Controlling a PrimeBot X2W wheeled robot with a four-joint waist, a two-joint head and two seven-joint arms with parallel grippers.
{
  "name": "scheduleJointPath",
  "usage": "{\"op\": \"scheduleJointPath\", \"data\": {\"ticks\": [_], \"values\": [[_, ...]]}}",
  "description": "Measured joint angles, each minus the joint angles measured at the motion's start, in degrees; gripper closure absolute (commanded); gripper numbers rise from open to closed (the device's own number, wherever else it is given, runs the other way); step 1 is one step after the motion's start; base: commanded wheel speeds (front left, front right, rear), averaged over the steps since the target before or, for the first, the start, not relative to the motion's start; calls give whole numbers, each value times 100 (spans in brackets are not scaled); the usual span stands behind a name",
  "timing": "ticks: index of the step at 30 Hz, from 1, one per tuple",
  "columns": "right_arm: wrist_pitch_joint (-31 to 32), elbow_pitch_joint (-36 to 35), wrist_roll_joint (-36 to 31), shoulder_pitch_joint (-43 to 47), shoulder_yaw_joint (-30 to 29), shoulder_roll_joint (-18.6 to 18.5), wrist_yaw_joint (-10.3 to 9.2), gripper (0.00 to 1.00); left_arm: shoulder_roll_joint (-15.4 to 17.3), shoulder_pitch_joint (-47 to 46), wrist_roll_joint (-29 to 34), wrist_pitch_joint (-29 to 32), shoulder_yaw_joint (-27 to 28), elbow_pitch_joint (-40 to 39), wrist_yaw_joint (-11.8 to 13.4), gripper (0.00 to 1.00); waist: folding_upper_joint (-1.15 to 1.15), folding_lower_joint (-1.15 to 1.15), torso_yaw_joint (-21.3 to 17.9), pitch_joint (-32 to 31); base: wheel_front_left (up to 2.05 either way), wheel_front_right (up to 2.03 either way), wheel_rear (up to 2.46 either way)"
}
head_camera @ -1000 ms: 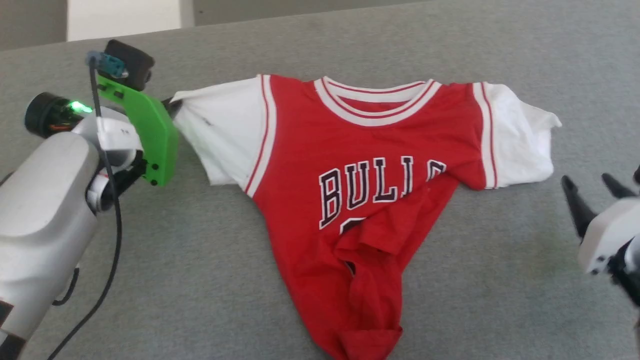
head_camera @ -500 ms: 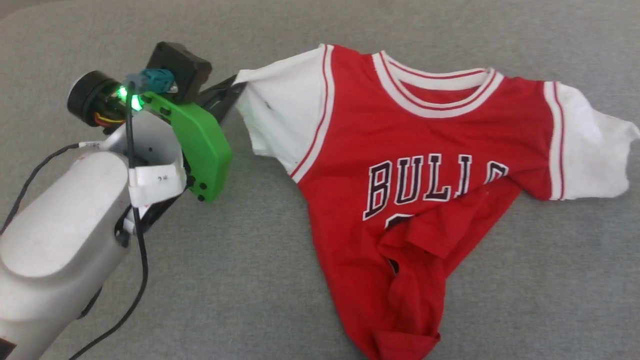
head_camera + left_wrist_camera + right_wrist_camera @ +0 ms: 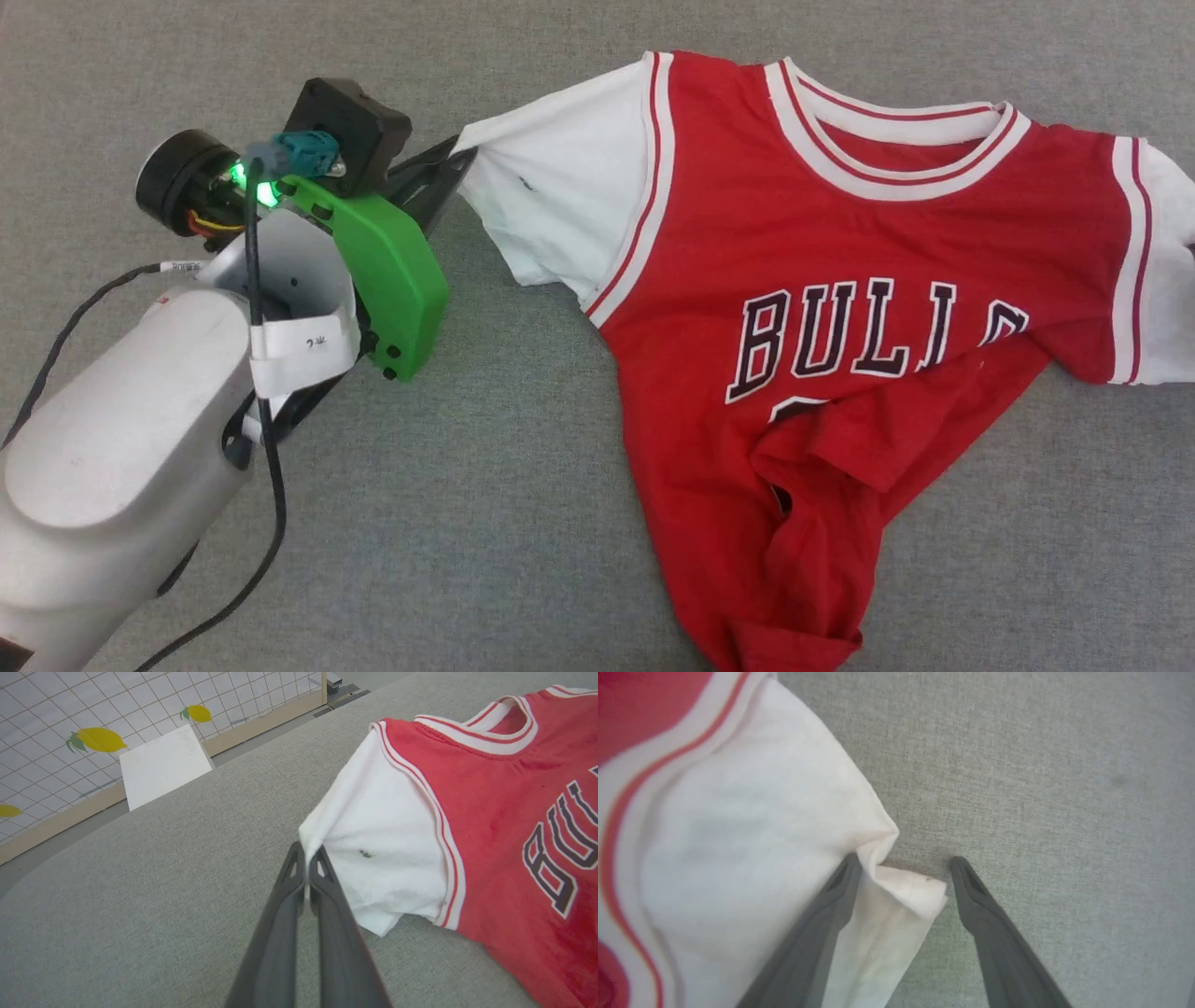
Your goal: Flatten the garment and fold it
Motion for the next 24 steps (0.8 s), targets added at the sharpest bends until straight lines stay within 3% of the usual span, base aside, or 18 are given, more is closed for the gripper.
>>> {"op": "scheduleJointPath", "data": {"ticks": [1,2,12,24], "values": [[-35,34,9,-16,34,-13,1,78,4,5,-1,-1,0,0,1,100,0,0,0,6,0,0,0],[-94,76,25,-34,77,-23,1,100,5,18,-1,-3,-1,1,1,100,0,0,-4,6,0,0,0],[-1189,361,183,-77,241,19,3,100,34,309,-38,-463,124,238,120,100,0,0,-111,-339,0,0,0],[-2435,-902,336,-337,375,-431,3,100,407,764,-34,-1534,714,30,559,100,0,0,-304,-1441,0,0,0]]}}
